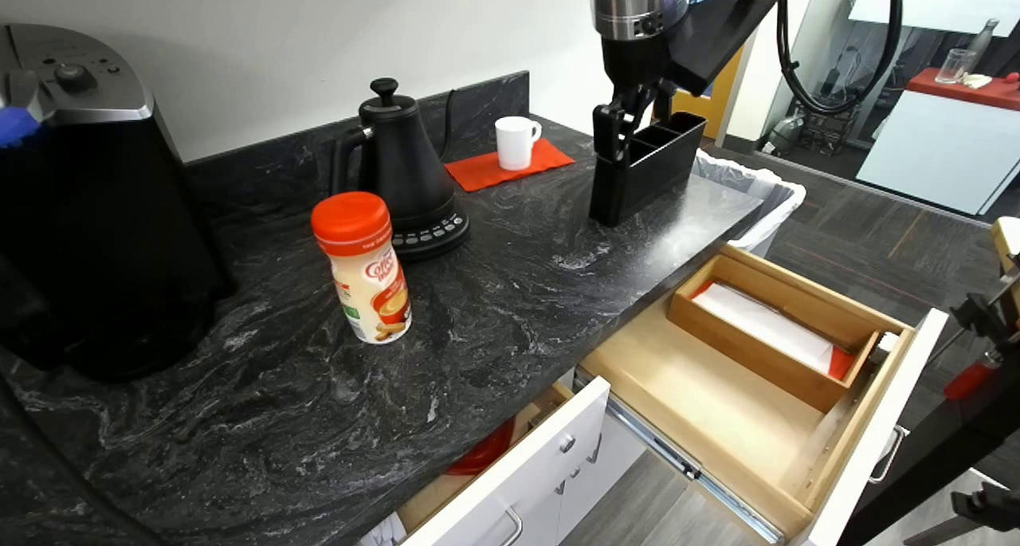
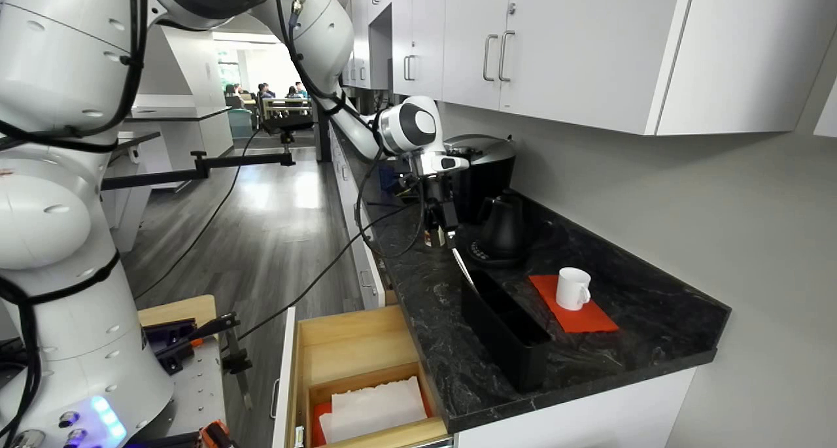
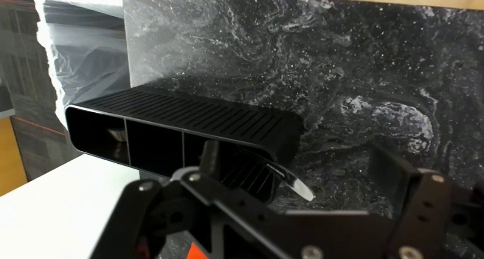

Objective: Put the fork in the drawer

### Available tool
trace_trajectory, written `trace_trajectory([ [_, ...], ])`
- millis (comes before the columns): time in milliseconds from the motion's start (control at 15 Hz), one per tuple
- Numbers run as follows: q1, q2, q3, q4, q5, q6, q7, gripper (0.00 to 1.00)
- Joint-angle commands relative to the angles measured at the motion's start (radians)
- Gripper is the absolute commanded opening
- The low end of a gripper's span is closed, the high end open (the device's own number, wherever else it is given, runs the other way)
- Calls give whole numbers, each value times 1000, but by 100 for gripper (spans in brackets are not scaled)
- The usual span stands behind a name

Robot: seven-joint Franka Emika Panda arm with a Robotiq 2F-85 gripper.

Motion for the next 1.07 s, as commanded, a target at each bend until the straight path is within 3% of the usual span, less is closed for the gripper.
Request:
trace_trajectory([
  [0,-3,-39,-22,-79,-1,118,-13,100],
  [733,32,-43,-131,-167,-110,399,45,100],
  [800,34,-42,-136,-172,-118,413,49,91],
  [867,34,-43,-138,-177,-120,424,44,74],
  [1000,38,-43,-145,-184,-127,440,46,60],
])
